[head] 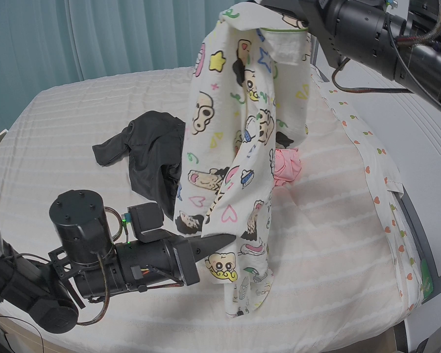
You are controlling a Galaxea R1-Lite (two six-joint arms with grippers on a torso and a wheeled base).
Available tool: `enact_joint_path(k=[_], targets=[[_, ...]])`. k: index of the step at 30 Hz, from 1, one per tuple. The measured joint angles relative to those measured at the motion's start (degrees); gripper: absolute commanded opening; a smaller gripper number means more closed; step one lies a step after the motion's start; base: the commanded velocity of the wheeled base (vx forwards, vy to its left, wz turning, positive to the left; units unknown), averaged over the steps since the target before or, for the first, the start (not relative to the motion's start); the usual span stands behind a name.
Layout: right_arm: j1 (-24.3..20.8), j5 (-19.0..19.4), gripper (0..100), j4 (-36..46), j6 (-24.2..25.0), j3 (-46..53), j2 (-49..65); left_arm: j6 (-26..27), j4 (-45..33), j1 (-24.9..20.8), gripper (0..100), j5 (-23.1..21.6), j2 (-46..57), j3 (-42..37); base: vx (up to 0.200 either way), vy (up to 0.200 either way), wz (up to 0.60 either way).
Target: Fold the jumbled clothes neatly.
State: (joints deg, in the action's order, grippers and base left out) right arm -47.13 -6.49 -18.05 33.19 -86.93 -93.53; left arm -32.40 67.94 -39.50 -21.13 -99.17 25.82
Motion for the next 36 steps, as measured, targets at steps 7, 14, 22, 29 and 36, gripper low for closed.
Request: enact_joint_path(k=[7,14,22,29,36], targets=[[12.1,3.0,0,-0.1,2.7,5.4,2.1,-3.6,-0.5,-1.1,0,3.9,7.8,-0.7,0.000,0.000,0.00],[19.1,4.9,0,-0.2,3.4,12.1,4.9,-4.2,-9.3,0.0,0,5.7,18.1,0.0,0.000,0.000,0.00],[22.2,5.4,0,-0.3,3.6,20.0,9.1,-0.4,-28.8,5.7,0,6.3,28.8,7.8,0.000,0.000,0.00],[22.2,5.8,0,-0.3,2.3,28.2,15.2,11.6,-37.6,14.4,0,10.0,33.6,15.9,0.000,0.000,0.00],[19.4,6.7,0,-0.5,0.9,33.5,22.1,25.0,-37.8,16.7,0,17.4,35.3,20.1,0.000,0.000,0.00]])
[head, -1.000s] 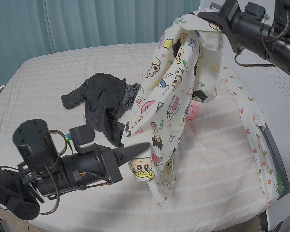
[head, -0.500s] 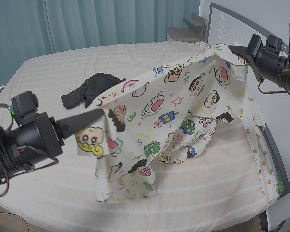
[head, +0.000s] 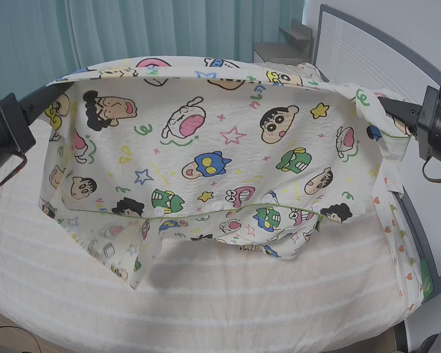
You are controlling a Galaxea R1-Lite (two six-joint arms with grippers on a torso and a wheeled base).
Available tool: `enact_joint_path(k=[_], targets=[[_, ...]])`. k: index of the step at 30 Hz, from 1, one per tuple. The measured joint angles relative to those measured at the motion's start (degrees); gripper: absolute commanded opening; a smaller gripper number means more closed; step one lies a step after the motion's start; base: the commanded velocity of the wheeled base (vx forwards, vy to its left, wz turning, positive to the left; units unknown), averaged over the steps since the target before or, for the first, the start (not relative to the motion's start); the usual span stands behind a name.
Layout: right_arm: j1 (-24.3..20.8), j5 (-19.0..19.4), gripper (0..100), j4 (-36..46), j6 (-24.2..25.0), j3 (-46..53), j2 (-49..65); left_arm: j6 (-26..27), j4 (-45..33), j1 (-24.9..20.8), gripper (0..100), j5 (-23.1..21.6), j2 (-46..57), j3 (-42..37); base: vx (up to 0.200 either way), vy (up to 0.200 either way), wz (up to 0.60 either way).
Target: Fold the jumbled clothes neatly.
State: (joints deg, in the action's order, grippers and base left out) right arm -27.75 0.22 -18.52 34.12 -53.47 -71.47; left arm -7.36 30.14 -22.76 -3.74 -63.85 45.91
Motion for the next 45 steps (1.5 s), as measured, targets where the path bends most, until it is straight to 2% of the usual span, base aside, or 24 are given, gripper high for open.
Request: enact_joint_path(k=[5,11,17,29,45], targets=[[-1.5,0.1,0,-2.6,-0.3,0.4,2.8,1.9,0.5,0.2,0,3.2,0.7,0.6,0.000,0.000,0.00],[-3.0,0.2,0,-3.3,-0.4,1.9,5.2,1.8,2.7,0.1,0,4.8,1.8,-3.5,-0.100,0.000,0.00],[-3.5,2.6,0,-3.5,-0.3,3.0,7.3,1.8,4.4,0.1,0,5.1,2.6,-6.9,-0.200,0.000,0.00],[-3.7,3.1,0,-3.6,-0.3,2.5,8.4,1.5,4.1,0.1,0,4.7,4.3,-7.9,0.000,0.000,0.00],[-3.7,3.8,0,-3.6,-0.2,2.7,8.4,1.7,4.3,0.2,0,4.9,5.0,-9.7,0.000,0.200,0.00]])
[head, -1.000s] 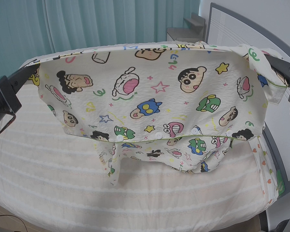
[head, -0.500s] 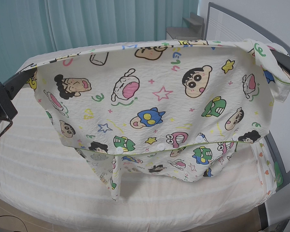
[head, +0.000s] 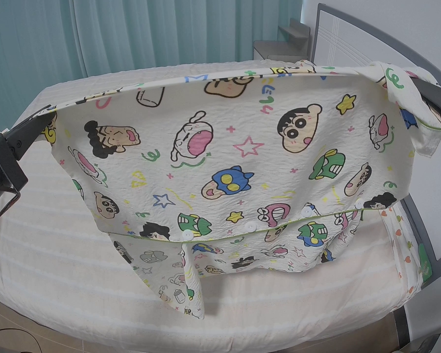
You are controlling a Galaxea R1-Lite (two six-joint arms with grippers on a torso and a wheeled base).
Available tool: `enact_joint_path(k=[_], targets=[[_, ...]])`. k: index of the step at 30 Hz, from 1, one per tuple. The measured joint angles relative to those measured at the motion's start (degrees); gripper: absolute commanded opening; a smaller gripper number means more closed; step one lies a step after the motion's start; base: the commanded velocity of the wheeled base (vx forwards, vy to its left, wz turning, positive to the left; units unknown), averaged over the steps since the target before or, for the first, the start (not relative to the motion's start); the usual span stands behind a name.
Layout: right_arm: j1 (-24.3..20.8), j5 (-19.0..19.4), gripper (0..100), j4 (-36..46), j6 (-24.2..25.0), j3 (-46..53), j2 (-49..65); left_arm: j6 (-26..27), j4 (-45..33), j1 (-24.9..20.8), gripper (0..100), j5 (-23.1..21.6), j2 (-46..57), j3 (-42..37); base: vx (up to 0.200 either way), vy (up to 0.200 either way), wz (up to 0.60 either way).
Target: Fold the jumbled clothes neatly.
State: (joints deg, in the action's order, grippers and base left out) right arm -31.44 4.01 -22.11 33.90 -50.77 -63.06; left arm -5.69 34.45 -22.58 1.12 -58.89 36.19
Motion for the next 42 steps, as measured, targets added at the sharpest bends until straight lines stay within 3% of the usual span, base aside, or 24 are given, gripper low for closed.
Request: enact_joint_path(k=[42], targets=[[-2.4,1.5,0,-0.3,-0.9,-2.6,-3.4,1.8,0.0,1.3,0,0.4,-0.1,1.2,0.000,0.200,0.00]])
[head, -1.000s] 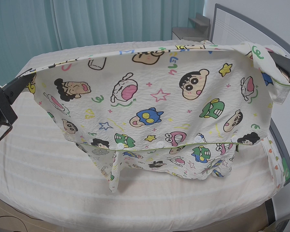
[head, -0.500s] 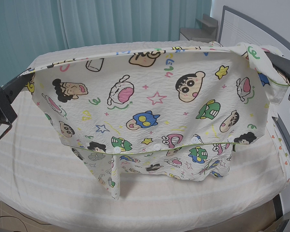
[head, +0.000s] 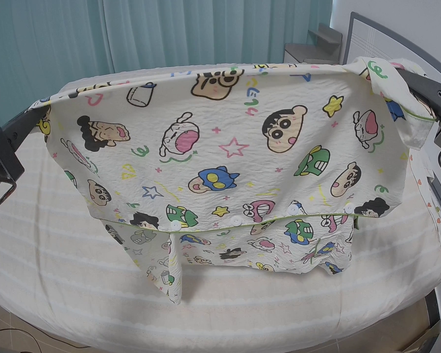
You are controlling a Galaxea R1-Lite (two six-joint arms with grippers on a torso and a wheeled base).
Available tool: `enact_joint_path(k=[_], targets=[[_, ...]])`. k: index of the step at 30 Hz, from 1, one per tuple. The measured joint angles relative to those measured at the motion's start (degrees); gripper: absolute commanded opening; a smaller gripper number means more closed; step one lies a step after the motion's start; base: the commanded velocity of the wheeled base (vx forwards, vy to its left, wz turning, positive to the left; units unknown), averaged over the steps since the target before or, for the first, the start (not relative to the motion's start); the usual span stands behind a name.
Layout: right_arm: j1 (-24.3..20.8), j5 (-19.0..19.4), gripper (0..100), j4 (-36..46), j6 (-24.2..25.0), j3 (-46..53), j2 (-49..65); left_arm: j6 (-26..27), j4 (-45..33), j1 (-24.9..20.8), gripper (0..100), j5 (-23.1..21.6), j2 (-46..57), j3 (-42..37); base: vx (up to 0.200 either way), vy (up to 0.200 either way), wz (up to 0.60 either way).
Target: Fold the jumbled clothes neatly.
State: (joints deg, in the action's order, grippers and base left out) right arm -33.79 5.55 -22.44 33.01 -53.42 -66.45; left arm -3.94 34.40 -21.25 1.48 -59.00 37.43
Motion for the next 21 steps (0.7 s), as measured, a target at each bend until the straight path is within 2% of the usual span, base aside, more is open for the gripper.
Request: enact_joint_path(k=[6,21], targets=[[-0.3,0.0,0,0.0,-1.1,-0.6,-0.7,0.9,0.0,1.5,0,-0.1,0.0,0.6,0.000,0.200,0.00],[-1.4,0.0,0,-0.7,-1.3,-2.6,-2.6,1.0,0.1,1.8,0,-0.2,0.0,1.4,0.000,0.200,0.00]])
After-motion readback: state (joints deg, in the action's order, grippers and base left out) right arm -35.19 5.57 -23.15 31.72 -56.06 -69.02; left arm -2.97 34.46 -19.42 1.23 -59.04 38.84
